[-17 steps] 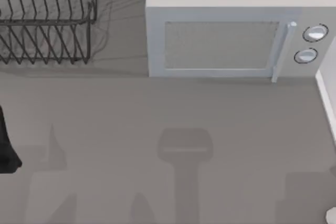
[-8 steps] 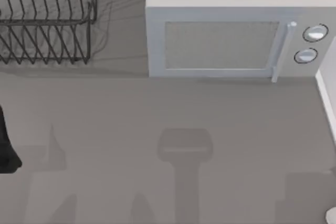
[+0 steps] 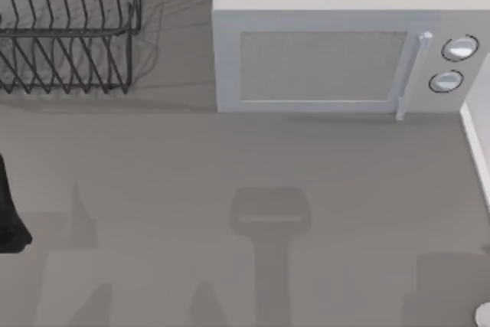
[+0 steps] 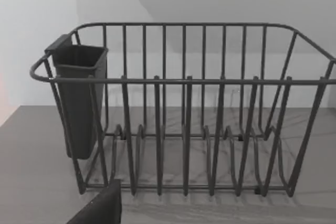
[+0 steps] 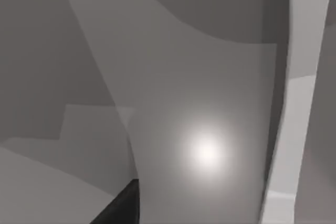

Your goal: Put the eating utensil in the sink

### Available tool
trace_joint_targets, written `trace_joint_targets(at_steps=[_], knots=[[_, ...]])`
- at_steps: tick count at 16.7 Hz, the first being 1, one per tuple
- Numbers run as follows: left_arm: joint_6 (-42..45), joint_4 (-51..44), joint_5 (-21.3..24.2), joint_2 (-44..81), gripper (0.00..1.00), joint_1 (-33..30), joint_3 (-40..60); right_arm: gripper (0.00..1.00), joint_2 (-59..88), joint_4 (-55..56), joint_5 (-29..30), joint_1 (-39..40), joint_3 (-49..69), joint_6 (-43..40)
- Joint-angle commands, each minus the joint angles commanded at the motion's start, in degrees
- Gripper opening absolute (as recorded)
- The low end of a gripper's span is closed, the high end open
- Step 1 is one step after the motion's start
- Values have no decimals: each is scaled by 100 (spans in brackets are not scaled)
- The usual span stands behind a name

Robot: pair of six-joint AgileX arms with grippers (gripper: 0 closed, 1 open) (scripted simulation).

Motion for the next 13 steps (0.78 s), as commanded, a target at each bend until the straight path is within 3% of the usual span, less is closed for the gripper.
trace_joint_targets(at_steps=[2, 9, 10, 13], knots=[[0, 0, 0, 0, 100, 0, 0, 0, 0, 0, 0, 0, 0, 0], [0, 0, 0, 0, 100, 0, 0, 0, 0, 0, 0, 0, 0, 0], [0, 0, 0, 0, 100, 0, 0, 0, -407, -617, 168, 47, 267, 307], [0, 0, 0, 0, 100, 0, 0, 0, -481, -846, 169, 33, 442, 277]])
